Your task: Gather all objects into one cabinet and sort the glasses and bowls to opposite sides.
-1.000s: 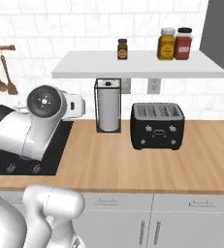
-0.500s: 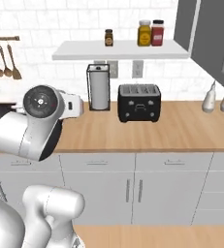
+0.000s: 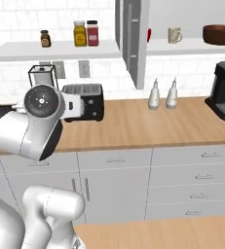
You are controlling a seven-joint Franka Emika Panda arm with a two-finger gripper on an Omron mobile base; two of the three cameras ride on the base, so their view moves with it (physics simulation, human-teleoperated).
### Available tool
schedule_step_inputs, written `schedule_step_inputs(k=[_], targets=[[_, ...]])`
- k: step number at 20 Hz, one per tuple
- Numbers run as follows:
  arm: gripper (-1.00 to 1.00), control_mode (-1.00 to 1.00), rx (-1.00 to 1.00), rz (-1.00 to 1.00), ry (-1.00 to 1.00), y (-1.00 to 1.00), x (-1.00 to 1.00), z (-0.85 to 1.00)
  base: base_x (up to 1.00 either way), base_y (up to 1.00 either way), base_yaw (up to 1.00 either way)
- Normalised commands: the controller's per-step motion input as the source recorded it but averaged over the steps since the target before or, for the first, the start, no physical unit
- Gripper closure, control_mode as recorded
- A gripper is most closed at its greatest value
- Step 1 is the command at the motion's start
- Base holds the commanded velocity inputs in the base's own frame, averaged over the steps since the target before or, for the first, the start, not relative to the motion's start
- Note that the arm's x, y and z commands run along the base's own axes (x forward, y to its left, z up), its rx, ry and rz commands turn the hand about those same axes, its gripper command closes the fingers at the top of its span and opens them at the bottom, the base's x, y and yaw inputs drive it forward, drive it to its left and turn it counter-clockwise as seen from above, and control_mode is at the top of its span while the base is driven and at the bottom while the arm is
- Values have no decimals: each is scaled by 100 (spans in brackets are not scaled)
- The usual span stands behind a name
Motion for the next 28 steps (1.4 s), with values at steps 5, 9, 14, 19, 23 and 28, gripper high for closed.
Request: schedule_step_inputs(k=[5, 9, 14, 19, 23, 28], targets=[[100, 100, 0, 0, 0, 0, 0, 0, -50, -93, -4], [100, 100, 0, 0, 0, 0, 0, 0, -22, -89, 0], [100, 100, 0, 0, 0, 0, 0, 0, 47, -78, 0], [100, 100, 0, 0, 0, 0, 0, 0, 76, -48, 13], [100, 100, 0, 0, 0, 0, 0, 0, 72, -26, 26], [100, 100, 0, 0, 0, 0, 0, 0, 68, -25, 28]])
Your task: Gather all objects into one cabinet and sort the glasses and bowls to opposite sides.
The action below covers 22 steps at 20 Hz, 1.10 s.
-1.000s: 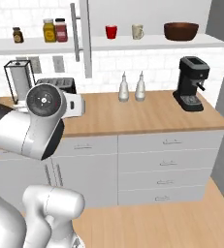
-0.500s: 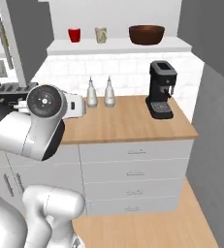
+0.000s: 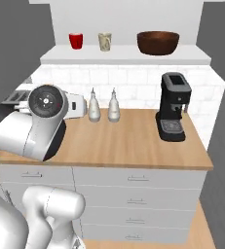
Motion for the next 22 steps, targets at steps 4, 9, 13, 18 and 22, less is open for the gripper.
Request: schedule_step_inputs(k=[4, 9, 13, 18, 22], targets=[[100, 100, 0, 0, 0, 0, 0, 0, 65, -27, 24], [100, 100, 0, 0, 0, 0, 0, 0, 67, -31, 22], [100, 100, 0, 0, 0, 0, 0, 0, 46, -35, 24], [100, 100, 0, 0, 0, 0, 0, 0, 6, -13, 11], [100, 100, 0, 0, 0, 0, 0, 0, 0, 0, 0]])
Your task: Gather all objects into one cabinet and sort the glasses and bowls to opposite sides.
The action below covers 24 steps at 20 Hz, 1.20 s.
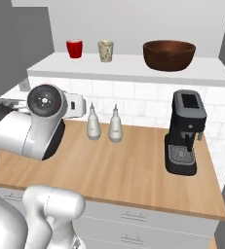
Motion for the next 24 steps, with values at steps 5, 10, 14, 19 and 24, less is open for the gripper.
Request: schedule_step_inputs(k=[5, 10, 14, 19, 24], targets=[[100, -100, 2, 0, -18, 0, 10, 43, 0, 0, 0], [100, -100, 6, 3, -10, 0, 41, 82, 0, 0, 0], [100, -100, 0, 2, 4, 14, 77, 67, 0, 0, 0], [100, -100, 0, 3, 16, 7, 84, 47, 0, 0, 0], [100, -100, 0, 5, 16, 45, 56, -9, 0, 0, 0]])
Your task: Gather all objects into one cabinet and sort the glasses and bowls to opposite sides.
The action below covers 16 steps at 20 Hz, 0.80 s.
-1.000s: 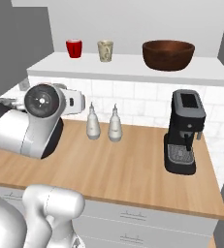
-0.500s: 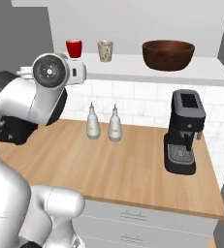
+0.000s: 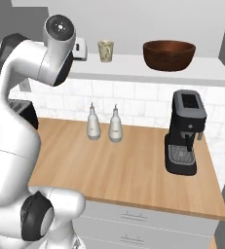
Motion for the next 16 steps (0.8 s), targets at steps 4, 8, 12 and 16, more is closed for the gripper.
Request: schedule_step_inputs(k=[4, 8, 12, 16], targets=[[100, -100, 0, 7, 1, 39, 37, -34, 0, 0, 0], [100, -100, 0, 10, -3, 14, 11, -50, 0, 0, 0], [100, -100, 0, 5, -3, 8, 54, -32, 0, 0, 0], [100, -100, 0, 1, 0, 5, 90, 0, 0, 0, 0]])
